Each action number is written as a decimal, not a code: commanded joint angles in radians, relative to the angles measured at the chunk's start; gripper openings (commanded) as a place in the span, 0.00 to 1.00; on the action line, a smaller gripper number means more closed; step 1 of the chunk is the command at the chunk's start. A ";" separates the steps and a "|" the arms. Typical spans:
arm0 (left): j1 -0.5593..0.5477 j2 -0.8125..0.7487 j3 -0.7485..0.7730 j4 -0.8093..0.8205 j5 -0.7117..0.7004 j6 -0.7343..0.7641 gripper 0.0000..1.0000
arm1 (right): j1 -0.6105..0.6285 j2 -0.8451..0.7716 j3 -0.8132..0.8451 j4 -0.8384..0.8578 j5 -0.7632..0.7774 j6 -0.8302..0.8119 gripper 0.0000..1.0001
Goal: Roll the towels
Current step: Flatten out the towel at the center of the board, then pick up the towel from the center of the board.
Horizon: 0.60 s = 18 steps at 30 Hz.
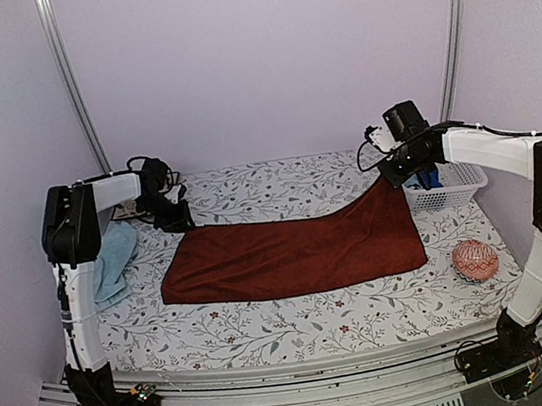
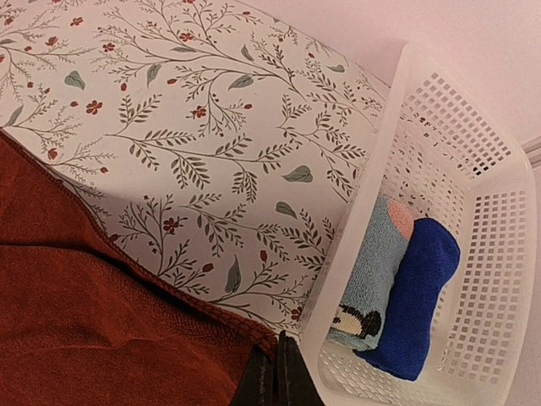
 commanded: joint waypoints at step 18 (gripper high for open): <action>-0.041 0.029 -0.013 0.031 -0.076 0.035 0.32 | 0.006 0.032 0.022 -0.002 -0.026 -0.006 0.02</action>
